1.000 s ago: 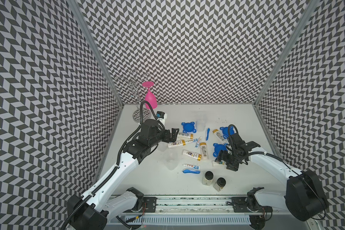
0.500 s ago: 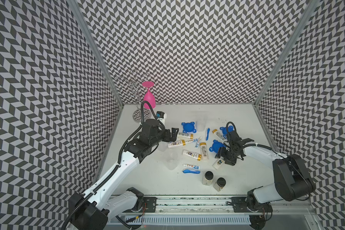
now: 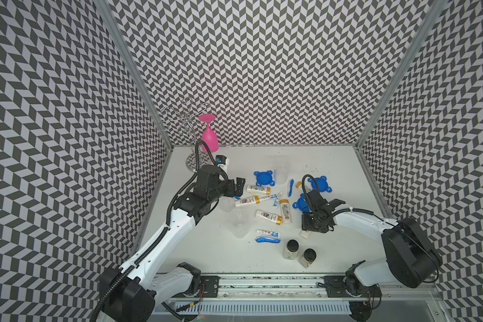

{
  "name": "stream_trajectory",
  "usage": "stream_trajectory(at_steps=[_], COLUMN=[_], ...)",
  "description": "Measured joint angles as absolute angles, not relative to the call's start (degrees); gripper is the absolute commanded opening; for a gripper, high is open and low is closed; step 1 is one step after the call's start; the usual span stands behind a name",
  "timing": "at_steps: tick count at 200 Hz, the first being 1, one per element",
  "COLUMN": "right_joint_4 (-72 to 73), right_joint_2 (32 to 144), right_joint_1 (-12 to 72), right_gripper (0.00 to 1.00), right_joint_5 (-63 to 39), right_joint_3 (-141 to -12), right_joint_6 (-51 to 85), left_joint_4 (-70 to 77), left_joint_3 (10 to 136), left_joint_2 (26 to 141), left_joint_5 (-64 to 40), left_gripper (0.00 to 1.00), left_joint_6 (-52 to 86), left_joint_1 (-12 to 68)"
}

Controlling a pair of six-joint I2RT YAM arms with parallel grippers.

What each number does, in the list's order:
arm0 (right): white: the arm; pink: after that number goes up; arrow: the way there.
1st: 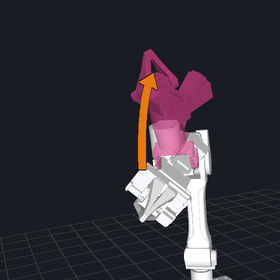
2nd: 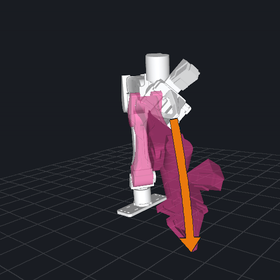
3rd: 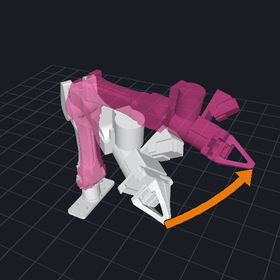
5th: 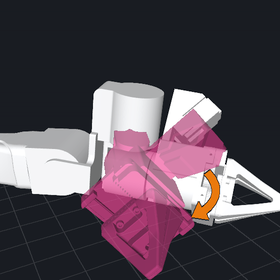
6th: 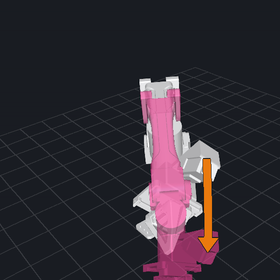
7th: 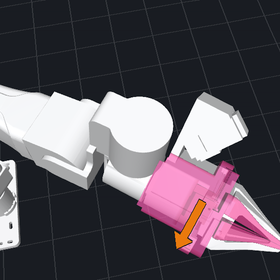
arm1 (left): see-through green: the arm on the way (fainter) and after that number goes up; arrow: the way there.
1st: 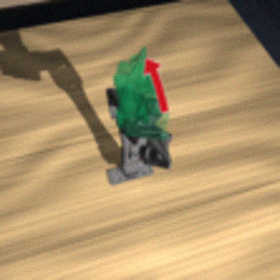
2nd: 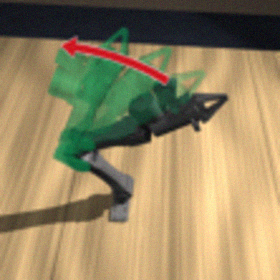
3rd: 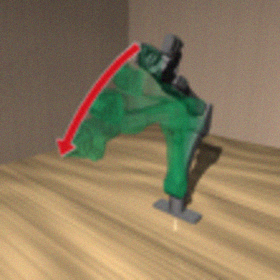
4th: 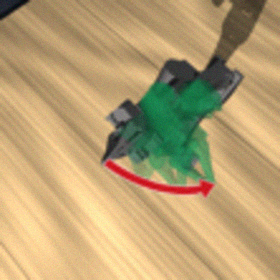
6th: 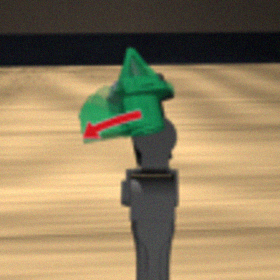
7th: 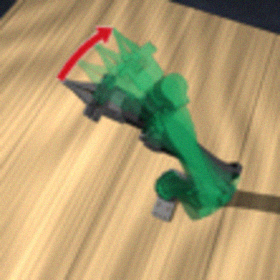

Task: Pack away toiletry kits
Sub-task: Pick up the toiletry item from the center of the board.

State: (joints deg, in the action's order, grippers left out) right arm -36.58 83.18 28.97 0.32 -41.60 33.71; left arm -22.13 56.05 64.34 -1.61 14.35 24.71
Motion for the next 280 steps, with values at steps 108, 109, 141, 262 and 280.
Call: stream_trajectory(at_steps=[108,109,141,262,280], right_joint_4=[-35.6,-35.6,-35.0,-26.5,-23.7], right_joint_2=[82.8,82.8,82.4,66.0,62.1], right_joint_1=[30.6,30.6,30.6,30.6,30.6], right_gripper=[0.26,0.26,0.15,0.04,0.05], right_joint_5=[5.5,5.5,5.8,2.8,0.3], right_joint_3=[-40.8,-40.8,-41.0,-40.3,-40.3], right_joint_6=[36.0,35.9,33.0,24.3,22.4], left_joint_4=[-23.8,-23.8,-24.1,-22.1,-20.3], left_joint_3=[59.3,59.3,61.3,61.6,61.6], left_joint_2=[64.1,64.1,64.9,71.2,72.9], left_joint_5=[-11.3,-11.4,-15.6,-26.5,-28.6], left_gripper=[0.99,0.99,1.00,1.00,0.99], left_joint_6=[16.3,16.3,17.1,22.2,23.3], left_joint_1=[24.7,24.7,24.7,32.6,33.4])
